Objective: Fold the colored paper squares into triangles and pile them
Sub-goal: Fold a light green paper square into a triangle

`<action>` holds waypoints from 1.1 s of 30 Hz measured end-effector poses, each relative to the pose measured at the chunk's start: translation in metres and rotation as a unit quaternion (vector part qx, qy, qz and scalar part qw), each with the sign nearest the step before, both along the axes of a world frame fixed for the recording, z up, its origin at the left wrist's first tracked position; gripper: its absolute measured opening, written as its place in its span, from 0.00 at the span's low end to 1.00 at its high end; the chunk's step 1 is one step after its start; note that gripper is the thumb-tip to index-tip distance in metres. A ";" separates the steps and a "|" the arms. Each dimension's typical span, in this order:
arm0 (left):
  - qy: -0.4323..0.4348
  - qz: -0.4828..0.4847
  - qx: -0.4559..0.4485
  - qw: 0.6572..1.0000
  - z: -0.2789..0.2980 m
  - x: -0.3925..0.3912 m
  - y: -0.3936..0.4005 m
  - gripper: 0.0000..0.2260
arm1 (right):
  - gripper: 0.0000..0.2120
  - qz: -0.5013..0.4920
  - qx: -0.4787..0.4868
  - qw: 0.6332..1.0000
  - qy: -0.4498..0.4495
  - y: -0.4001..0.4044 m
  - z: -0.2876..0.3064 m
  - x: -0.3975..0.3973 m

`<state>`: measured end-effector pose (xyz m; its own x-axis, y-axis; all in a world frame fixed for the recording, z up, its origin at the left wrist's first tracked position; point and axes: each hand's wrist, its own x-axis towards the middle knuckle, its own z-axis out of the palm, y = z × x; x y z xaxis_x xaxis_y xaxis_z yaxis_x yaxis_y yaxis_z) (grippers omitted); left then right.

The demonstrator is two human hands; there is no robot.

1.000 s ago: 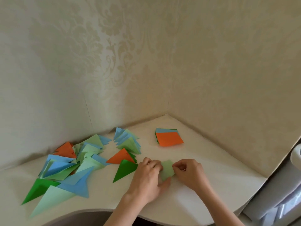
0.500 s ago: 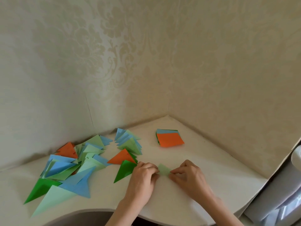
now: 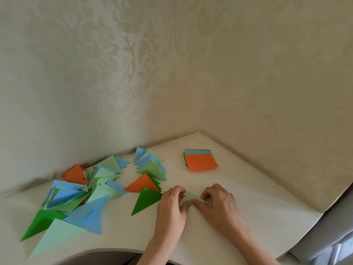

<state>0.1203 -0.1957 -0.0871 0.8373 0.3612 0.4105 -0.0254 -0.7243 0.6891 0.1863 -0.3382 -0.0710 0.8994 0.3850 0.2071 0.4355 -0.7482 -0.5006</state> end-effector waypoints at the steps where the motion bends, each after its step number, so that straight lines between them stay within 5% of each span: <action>1: 0.007 0.000 -0.012 1.000 0.001 0.000 0.001 0.11 | 0.13 -0.005 -0.001 1.000 -0.003 0.000 -0.002 0.000; 14: 0.049 -0.041 -0.098 0.993 0.004 0.000 0.020 0.15 | 0.08 0.017 0.094 0.992 0.086 -0.007 -0.002 0.013; 19: 0.029 -0.029 -0.008 0.999 0.007 -0.009 0.015 0.17 | 0.12 0.010 0.092 0.993 0.067 -0.005 -0.006 0.010; 24: 0.003 0.026 0.091 0.995 0.009 -0.016 0.003 0.08 | 0.11 0.015 0.089 0.996 0.025 -0.006 -0.009 0.004; 33: 0.100 0.061 0.015 0.993 0.021 -0.005 -0.012 0.13 | 0.06 0.022 0.080 0.996 0.016 -0.006 -0.009 0.004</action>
<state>0.1154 -0.2075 -0.0657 0.8537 0.4549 0.2535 0.1983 -0.7342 0.6494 0.1903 -0.3447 -0.0796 0.8895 0.3883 0.2407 0.4480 -0.6383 -0.6260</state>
